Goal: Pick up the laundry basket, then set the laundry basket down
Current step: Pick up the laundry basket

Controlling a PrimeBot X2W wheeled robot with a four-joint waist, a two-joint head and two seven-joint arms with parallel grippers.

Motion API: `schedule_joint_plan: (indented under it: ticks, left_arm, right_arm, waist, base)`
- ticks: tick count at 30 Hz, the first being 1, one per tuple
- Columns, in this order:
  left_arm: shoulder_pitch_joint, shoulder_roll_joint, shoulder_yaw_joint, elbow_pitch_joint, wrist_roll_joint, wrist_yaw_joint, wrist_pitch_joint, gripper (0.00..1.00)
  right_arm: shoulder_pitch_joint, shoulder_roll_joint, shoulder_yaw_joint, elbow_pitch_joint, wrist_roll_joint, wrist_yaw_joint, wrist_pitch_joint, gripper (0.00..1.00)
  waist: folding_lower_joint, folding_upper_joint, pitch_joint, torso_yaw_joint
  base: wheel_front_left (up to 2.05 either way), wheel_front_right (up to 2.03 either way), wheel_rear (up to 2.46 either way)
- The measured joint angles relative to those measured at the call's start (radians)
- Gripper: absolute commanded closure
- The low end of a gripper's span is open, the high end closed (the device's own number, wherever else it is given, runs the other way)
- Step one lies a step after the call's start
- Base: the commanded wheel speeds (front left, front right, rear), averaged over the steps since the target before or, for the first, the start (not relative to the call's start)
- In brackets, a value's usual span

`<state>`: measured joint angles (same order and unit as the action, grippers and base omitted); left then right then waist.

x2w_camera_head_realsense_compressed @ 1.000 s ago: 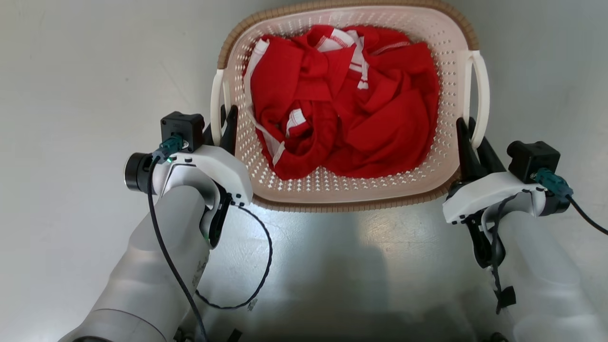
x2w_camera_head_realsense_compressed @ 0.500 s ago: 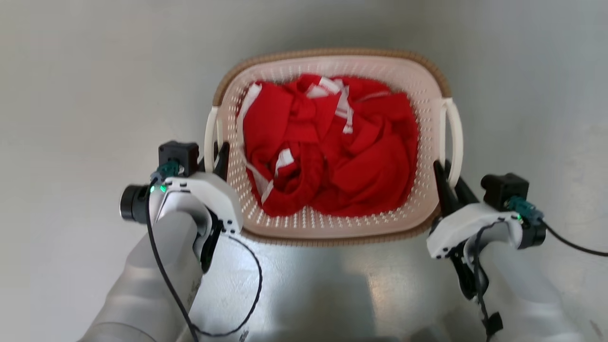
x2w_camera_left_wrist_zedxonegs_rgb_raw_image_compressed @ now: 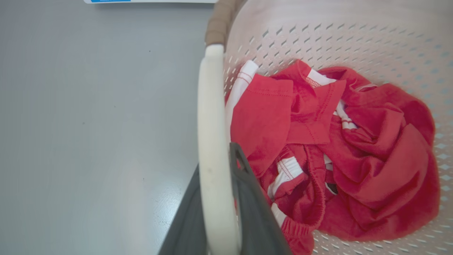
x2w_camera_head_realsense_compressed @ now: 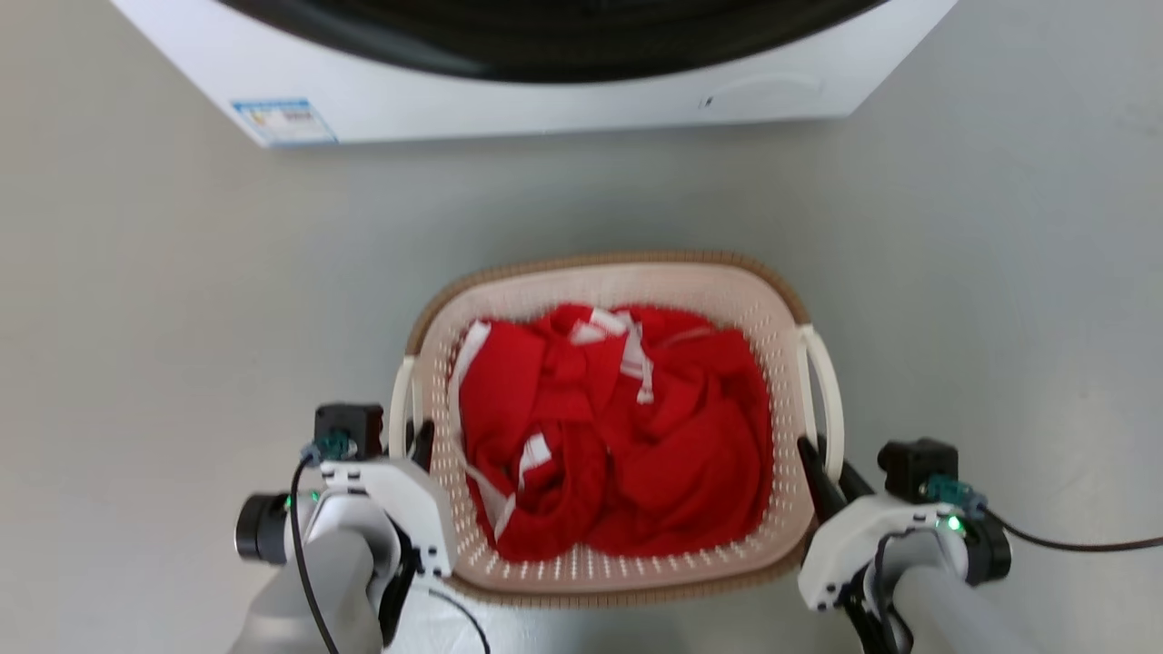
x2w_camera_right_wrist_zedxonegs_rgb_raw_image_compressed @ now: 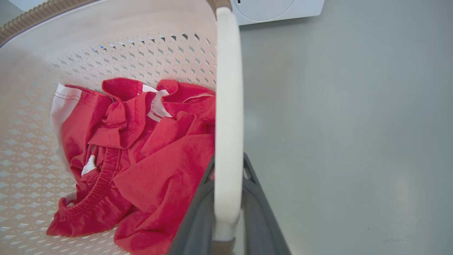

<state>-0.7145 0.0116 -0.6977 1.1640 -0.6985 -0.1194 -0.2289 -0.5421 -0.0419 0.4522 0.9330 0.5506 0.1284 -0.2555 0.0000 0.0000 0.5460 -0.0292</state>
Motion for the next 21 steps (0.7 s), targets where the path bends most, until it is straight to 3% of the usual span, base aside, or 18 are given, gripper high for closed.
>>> schedule_joint_plan:
  ticks: [21]
  left_arm:
    - [0.258,-0.008,-0.101,0.028,-0.106,-0.004,0.088,1.0]
  right_arm:
    - [0.159,0.026,0.239,0.185,0.218,0.004,0.01,1.0]
  waist:
    - [0.0,0.0,-0.387,-0.06]
  base:
    - [0.0,0.0,0.0]
